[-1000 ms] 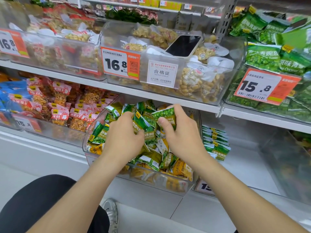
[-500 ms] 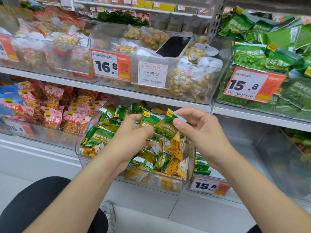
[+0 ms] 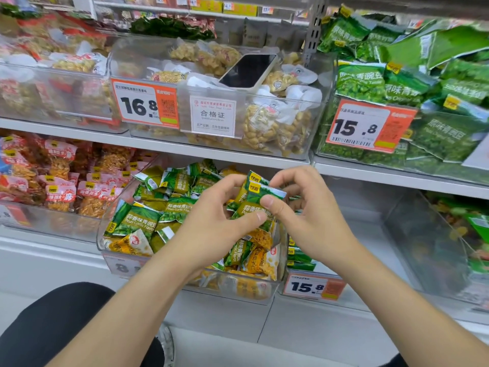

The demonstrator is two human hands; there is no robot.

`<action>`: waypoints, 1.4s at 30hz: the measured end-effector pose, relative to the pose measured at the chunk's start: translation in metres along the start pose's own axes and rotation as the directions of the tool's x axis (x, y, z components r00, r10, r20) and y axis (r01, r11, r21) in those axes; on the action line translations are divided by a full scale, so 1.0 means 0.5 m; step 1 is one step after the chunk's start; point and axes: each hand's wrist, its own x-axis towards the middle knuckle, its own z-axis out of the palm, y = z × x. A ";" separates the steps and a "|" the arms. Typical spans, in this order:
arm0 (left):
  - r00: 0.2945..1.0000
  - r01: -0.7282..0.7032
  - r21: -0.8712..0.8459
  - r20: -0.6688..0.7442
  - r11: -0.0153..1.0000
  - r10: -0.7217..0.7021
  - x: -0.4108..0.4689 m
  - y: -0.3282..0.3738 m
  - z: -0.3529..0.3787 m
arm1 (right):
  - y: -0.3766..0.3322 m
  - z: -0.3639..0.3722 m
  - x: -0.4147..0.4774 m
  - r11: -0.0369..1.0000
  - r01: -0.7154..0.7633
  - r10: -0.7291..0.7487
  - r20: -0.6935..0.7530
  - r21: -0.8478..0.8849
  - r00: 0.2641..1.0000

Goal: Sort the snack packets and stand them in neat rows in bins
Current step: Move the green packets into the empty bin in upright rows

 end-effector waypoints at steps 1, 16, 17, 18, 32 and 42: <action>1.000 -0.006 0.017 -0.001 1.000 0.006 0.001 -0.001 0.004 | 0.001 -0.007 -0.004 1.000 -0.017 0.017 0.042 0.008 0.999; 0.978 -0.182 0.578 0.021 0.795 0.209 0.022 -0.043 0.123 | 0.141 -0.206 -0.038 0.788 -0.180 0.277 0.077 -0.589 0.958; 0.978 -0.182 0.597 0.029 0.781 0.206 0.024 -0.046 0.131 | 0.160 -0.208 -0.040 0.719 -0.202 0.327 0.066 -0.665 0.943; 0.979 -0.181 0.615 0.039 0.768 0.200 0.027 -0.049 0.140 | 0.176 -0.208 -0.042 0.662 -0.213 0.378 0.074 -0.719 0.923; 0.983 -0.139 0.731 0.020 0.668 0.182 0.050 -0.063 0.190 | 0.283 -0.111 -0.010 0.654 -0.291 0.549 0.174 -0.698 0.817; 0.985 -0.130 0.723 0.017 0.678 0.170 0.047 -0.066 0.191 | 0.278 -0.116 0.000 0.620 -0.315 0.543 0.104 -0.718 0.834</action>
